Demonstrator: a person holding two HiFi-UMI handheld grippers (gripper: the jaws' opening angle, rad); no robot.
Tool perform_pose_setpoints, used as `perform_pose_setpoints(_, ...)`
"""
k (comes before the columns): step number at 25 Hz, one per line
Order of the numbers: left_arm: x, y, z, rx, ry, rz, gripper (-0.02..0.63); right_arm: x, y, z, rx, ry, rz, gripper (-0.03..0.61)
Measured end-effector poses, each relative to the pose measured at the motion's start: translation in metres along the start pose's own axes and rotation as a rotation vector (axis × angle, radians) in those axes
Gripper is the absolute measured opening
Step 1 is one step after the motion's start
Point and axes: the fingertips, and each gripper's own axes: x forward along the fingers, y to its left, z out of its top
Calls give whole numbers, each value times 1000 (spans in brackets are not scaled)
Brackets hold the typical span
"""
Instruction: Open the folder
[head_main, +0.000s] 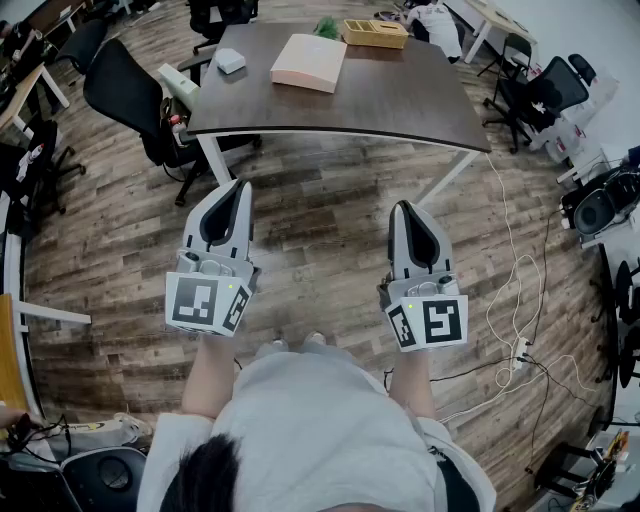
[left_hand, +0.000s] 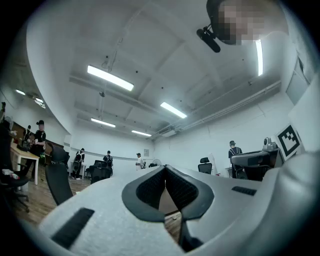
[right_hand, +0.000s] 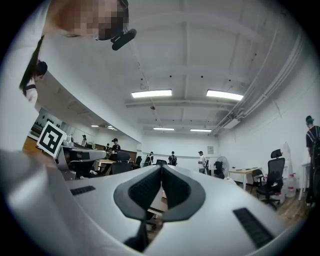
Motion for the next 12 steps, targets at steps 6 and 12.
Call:
perform_pose_setpoints(6, 1, 5, -4, 3, 10, 13, 9, 3, -4, -1, 6, -3, -2, 12)
perform_pose_setpoints(12, 2, 7, -5, 5, 9, 28, 9, 6, -6, -4, 11, -6, 5, 12)
